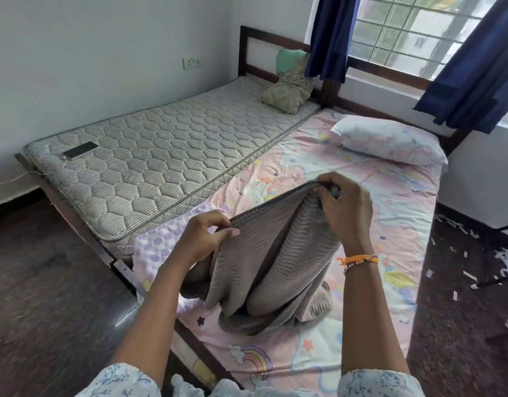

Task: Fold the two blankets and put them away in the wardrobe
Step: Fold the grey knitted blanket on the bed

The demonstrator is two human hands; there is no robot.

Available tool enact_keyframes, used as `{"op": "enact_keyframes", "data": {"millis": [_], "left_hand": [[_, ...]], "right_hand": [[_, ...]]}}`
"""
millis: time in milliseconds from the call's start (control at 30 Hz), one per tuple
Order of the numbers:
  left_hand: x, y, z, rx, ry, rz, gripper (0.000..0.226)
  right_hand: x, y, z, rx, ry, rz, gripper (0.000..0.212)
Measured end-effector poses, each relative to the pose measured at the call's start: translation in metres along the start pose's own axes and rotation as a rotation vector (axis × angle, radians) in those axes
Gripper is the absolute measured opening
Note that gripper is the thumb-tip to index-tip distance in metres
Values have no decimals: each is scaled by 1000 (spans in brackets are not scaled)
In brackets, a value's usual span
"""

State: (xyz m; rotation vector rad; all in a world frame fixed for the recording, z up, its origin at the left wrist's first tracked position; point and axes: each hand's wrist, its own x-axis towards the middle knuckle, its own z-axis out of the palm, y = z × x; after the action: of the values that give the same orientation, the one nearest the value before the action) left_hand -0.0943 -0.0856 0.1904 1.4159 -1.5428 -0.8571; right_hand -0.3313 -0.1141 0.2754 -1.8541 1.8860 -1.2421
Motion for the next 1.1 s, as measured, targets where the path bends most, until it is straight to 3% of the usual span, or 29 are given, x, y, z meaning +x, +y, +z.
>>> {"op": "enact_keyframes", "data": {"millis": [100, 300, 400, 500, 567, 600, 667, 700, 867, 1100], "left_hand": [[3, 6, -7, 80, 146, 34, 15], [0, 20, -3, 167, 209, 184, 3], [0, 23, 6, 206, 190, 228, 9], [0, 33, 17, 239, 151, 316, 9], [-2, 43, 24, 227, 106, 370, 11], [-3, 47, 27, 216, 78, 393, 13], [-5, 52, 27, 194, 38, 411, 16], [-5, 52, 25, 171, 33, 398, 15], [-9, 45, 18, 84, 7, 306, 14], [-19, 13, 16, 171, -63, 173, 29]], "right_hand": [[-1, 5, 0, -38, -17, 43, 16], [-3, 12, 4, -130, -26, 132, 21], [-4, 11, 7, -32, -281, 93, 44], [-9, -6, 13, 108, -609, -67, 71], [-16, -19, 24, 52, -748, -176, 64], [-20, -22, 31, -7, -757, -228, 48], [-24, -22, 38, -91, -676, -281, 20], [-24, -20, 39, -88, -615, -282, 18], [-24, -19, 34, -22, -448, -294, 26], [-20, -14, 25, 15, -277, -234, 29]]}}
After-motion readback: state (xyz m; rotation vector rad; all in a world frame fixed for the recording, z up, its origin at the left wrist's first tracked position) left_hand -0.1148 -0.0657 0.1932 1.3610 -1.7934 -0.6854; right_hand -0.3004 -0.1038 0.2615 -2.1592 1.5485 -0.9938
